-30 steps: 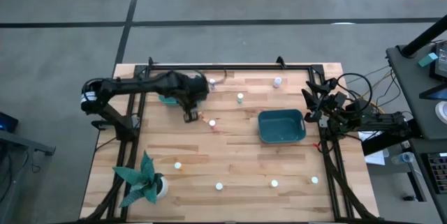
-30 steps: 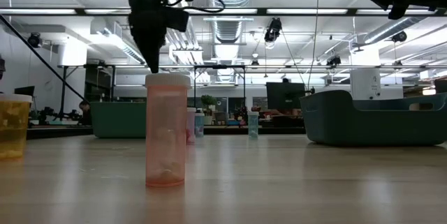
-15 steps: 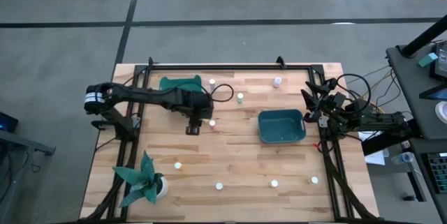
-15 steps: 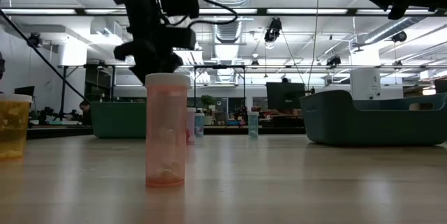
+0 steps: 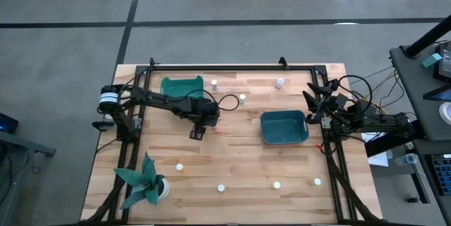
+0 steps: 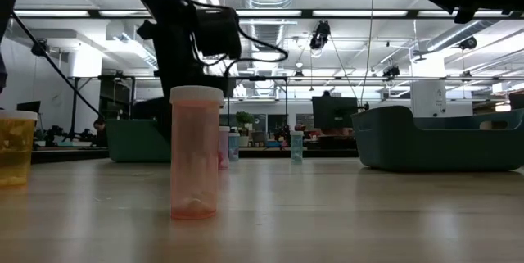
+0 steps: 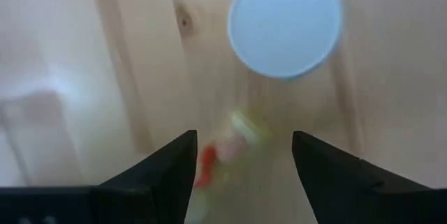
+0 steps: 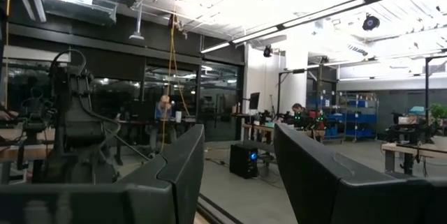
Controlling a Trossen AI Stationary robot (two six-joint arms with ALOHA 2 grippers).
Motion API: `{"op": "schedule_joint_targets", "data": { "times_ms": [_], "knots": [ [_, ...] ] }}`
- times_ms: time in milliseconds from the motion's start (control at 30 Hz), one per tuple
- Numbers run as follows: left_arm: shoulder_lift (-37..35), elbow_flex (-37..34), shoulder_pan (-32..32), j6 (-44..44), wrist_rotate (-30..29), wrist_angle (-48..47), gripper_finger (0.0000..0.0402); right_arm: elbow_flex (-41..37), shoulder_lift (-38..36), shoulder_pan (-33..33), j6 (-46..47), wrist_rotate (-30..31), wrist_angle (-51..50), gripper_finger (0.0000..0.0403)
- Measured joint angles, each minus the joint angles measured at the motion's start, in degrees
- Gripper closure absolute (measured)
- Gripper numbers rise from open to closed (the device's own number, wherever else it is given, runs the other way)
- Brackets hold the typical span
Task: Pick and place medicine bottles into bin by pill shape (circle, oval)
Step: Put the yellow capsule bottle into the green bin
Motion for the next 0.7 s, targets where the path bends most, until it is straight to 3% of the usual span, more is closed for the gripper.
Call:
{"op": "schedule_joint_targets", "data": {
  "times_ms": [433,700],
  "knots": [
    [1.1,0.3,-0.1,-1.0,-1.4,-0.3,0.0183,0.0,0.0,0.0,-0.2,0.0,0.0,0.0239],
    [-3.7,0.2,0.0,8.2,-3.5,-6.0,0.0183,0.0,0.0,0.0,-0.2,-0.1,-0.1,0.0239]
  ]
}}
